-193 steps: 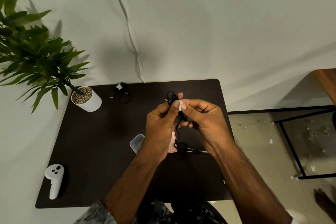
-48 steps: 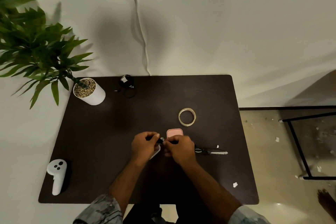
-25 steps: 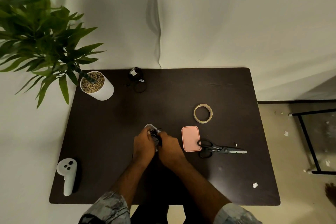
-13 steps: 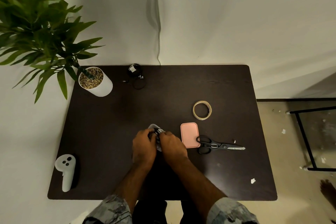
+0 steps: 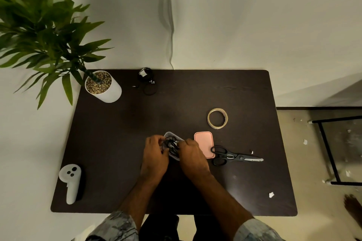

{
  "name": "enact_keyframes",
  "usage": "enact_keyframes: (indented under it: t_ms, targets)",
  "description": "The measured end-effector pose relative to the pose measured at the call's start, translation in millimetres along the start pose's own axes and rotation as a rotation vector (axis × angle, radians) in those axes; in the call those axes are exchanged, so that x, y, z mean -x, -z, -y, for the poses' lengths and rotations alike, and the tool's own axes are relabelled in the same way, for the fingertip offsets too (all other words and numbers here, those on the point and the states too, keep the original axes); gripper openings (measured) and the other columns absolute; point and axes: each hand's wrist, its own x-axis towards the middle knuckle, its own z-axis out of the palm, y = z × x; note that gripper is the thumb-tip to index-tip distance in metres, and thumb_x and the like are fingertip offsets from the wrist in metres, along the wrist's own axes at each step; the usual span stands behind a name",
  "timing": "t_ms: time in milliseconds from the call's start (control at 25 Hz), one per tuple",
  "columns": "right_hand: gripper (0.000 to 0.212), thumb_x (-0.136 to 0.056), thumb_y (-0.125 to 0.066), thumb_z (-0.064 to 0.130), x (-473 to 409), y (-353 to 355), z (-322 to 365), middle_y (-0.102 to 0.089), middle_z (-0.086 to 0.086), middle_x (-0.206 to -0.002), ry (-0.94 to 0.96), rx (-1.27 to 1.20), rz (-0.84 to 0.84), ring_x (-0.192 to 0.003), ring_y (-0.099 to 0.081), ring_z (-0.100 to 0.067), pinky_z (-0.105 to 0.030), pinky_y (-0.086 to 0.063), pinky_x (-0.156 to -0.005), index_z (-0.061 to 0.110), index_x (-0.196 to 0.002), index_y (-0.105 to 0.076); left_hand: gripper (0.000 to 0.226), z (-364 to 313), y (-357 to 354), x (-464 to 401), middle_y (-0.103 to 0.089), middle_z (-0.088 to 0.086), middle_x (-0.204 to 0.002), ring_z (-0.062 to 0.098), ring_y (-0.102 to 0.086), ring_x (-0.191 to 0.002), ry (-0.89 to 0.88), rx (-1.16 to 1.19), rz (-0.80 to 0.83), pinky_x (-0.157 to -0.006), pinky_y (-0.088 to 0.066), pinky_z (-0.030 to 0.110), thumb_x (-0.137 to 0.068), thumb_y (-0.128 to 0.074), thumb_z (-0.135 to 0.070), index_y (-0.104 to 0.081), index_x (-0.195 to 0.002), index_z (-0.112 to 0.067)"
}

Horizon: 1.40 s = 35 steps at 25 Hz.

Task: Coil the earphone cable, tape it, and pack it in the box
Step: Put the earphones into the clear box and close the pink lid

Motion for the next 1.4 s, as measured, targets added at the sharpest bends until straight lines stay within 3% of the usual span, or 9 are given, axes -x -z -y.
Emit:
enact_keyframes:
  t_ms: [200, 400, 600, 720, 920, 1040, 1160, 1280, 1400]
  targets:
    - [0.042, -0.101, -0.067, 0.029, -2, -2, -9, -0.050, -0.013, -0.146, 0.134, 0.235, 0.168, -0.134, -0.044, -0.029, -0.043, -0.052, -0.104, 0.009, -0.138, -0.062, 0.027, 5, 2, -9, -0.063, -0.011, -0.098, 0.009, -0.062, -0.092, -0.048, -0.145, 0.019, -0.080, -0.060, 0.040, -0.092, -0.066, -0.016, -0.057, -0.108, -0.036]
    - [0.044, -0.102, -0.065, 0.028, -4, -4, -16, -0.056, -0.013, -0.146, 0.112, 0.237, 0.263, -0.136, -0.045, -0.029, -0.044, -0.049, -0.109, 0.013, -0.142, -0.058, 0.020, -3, -3, -13, -0.065, -0.006, -0.106, 0.015, -0.065, -0.094, -0.113, -0.172, 0.027, -0.081, -0.058, 0.039, -0.093, -0.064, -0.015, -0.062, -0.108, -0.028]
    - [0.028, -0.104, -0.057, 0.017, 8, 8, -28, -0.059, -0.009, -0.135, -0.105, -0.075, -0.156, -0.127, -0.054, -0.028, -0.041, -0.050, -0.101, 0.013, -0.131, -0.062, 0.012, 2, -5, -13, -0.062, -0.006, -0.111, 0.012, -0.065, -0.090, -0.217, -0.303, 0.100, -0.078, -0.057, 0.032, -0.100, -0.057, -0.025, -0.065, -0.110, -0.025]
    - [0.029, -0.104, -0.057, 0.020, 12, 7, -56, -0.062, -0.012, -0.136, -0.288, -0.098, -0.143, -0.129, -0.054, -0.030, -0.044, -0.051, -0.103, 0.011, -0.131, -0.064, 0.016, 7, -4, -9, -0.056, -0.009, -0.117, 0.004, -0.060, -0.098, -0.248, -0.221, 0.048, -0.084, -0.052, 0.019, -0.100, -0.058, -0.017, -0.067, -0.112, -0.023]
    - [0.040, -0.099, -0.066, 0.039, 16, 9, -78, -0.060, -0.011, -0.132, -0.319, -0.010, -0.067, -0.126, -0.052, -0.029, -0.042, -0.052, -0.099, 0.012, -0.128, -0.062, 0.052, 9, -5, -4, -0.050, -0.005, -0.135, 0.011, -0.058, -0.117, 0.006, -0.140, 0.060, -0.097, -0.055, 0.031, -0.091, -0.073, -0.019, -0.053, -0.138, -0.026]
    - [0.043, -0.100, -0.063, 0.047, 18, 8, -74, -0.060, -0.009, -0.136, -0.294, 0.055, -0.018, -0.130, -0.050, -0.028, -0.043, -0.053, -0.097, 0.015, -0.128, -0.061, 0.054, 10, -9, -7, -0.058, -0.003, -0.128, 0.013, -0.067, -0.101, 0.123, -0.112, 0.102, -0.090, -0.061, 0.038, -0.087, -0.077, -0.020, -0.055, -0.136, -0.027]
    - [0.062, -0.092, -0.065, 0.063, 19, 4, -70, -0.057, -0.006, -0.139, -0.282, 0.152, 0.038, -0.133, -0.048, -0.028, -0.044, -0.054, -0.096, 0.019, -0.134, -0.056, 0.044, 11, -12, -11, -0.067, -0.005, -0.113, 0.009, -0.069, -0.089, 0.160, -0.042, 0.068, -0.076, -0.060, 0.026, -0.085, -0.079, -0.016, -0.061, -0.124, -0.025]
    - [0.053, -0.099, -0.062, 0.051, 17, -2, -66, -0.055, -0.011, -0.143, -0.279, 0.230, 0.084, -0.135, -0.047, -0.032, -0.046, -0.054, -0.098, 0.016, -0.137, -0.053, 0.033, 8, -13, -11, -0.071, -0.007, -0.095, 0.003, -0.068, -0.081, 0.178, 0.006, 0.055, -0.065, -0.050, 0.015, -0.087, -0.078, -0.013, -0.064, -0.115, -0.025]
    - [0.036, -0.105, -0.050, 0.029, 17, -5, -64, -0.058, -0.013, -0.142, -0.236, 0.234, 0.075, -0.134, -0.049, -0.033, -0.047, -0.054, -0.099, 0.011, -0.136, -0.056, 0.026, 13, -15, -11, -0.072, -0.008, -0.093, 0.005, -0.070, -0.081, 0.228, 0.083, 0.041, -0.071, -0.062, 0.028, -0.091, -0.073, -0.015, -0.065, -0.113, -0.025]
